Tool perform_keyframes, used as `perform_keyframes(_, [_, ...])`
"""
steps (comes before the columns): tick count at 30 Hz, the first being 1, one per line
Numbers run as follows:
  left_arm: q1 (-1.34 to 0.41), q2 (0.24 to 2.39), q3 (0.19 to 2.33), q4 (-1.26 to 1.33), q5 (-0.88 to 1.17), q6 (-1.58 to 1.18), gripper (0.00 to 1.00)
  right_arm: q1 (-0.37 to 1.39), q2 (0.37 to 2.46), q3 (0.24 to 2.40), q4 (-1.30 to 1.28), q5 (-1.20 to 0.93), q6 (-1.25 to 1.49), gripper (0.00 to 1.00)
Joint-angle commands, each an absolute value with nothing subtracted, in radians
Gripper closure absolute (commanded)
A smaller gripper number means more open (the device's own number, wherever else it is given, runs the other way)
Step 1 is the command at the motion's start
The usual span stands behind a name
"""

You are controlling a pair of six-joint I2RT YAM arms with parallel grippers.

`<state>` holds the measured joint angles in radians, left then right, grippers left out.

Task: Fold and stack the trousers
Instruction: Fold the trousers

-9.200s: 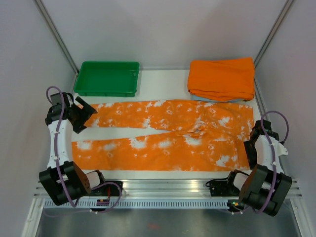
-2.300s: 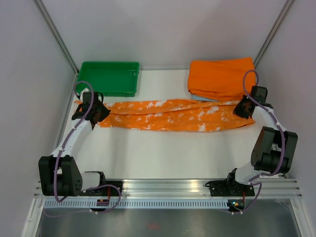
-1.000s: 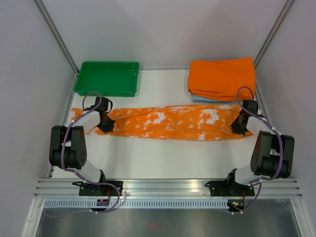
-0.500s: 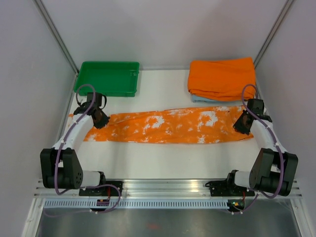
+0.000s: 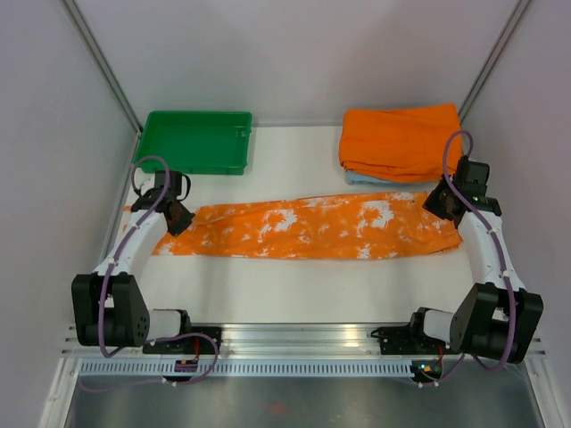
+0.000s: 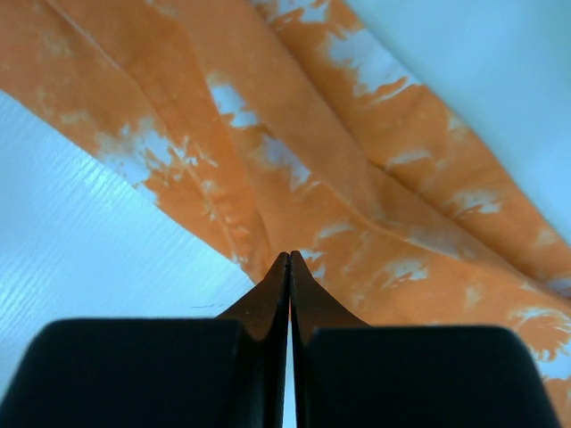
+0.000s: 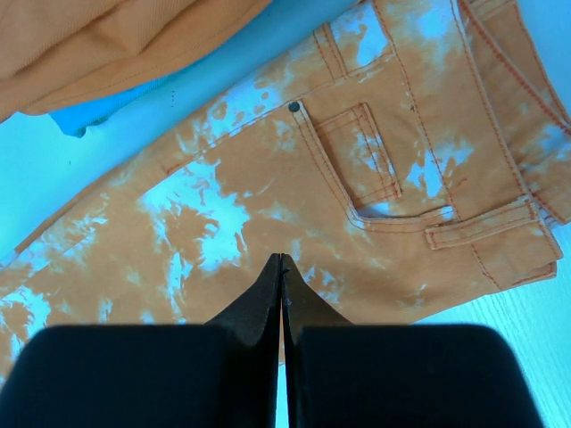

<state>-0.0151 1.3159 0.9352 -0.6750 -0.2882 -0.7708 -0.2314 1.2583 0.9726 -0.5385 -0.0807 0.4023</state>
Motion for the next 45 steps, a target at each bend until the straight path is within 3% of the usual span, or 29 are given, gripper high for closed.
perform_keyframes(1, [-0.002, 1.330, 0.887, -0.611, -0.304, -0.845, 0.98, -0.229, 1.242, 0.934, -0.537, -0.104, 0.384, 0.99])
perform_keyframes(20, [0.071, 1.643, 1.101, -0.491, -0.316, -0.842, 0.98, -0.229, 1.289, 0.925, -0.514, -0.103, 0.388, 0.99])
perform_keyframes(29, [0.072, 1.809, 1.227, -0.502, -0.278, -0.819, 0.86, -0.229, 1.305, 0.923, -0.515, -0.095, 0.388, 0.99])
perform_keyframes(32, [0.072, 1.783, 1.207, -0.476, -0.287, -0.792, 0.77, -0.229, 1.292, 0.920, -0.525, -0.095, 0.388, 0.99])
perform_keyframes(35, [0.072, 1.731, 1.224, -0.485, -0.293, -0.740, 0.62, -0.229, 1.272, 0.911, -0.519, -0.095, 0.393, 0.98])
perform_keyframes(36, [0.072, 1.706, 1.218, -0.477, -0.291, -0.726, 0.48, -0.229, 1.263, 0.914, -0.518, -0.097, 0.391, 0.97])
perform_keyframes(38, [0.072, 1.654, 1.206, -0.453, -0.272, -0.671, 0.38, -0.229, 1.255, 0.933, -0.522, -0.097, 0.385, 0.96])
perform_keyframes(39, [0.072, 1.604, 1.195, -0.416, -0.258, -0.649, 0.27, -0.229, 1.253, 0.939, -0.522, -0.097, 0.380, 0.94])
perform_keyframes(42, [0.072, 1.545, 1.206, -0.399, -0.215, -0.606, 0.08, -0.229, 1.240, 0.957, -0.537, -0.103, 0.370, 0.89])
perform_keyframes(45, [0.086, 1.539, 1.232, -0.437, -0.247, -0.638, 0.00, -0.229, 1.197, 0.939, -0.525, -0.118, 0.386, 0.85])
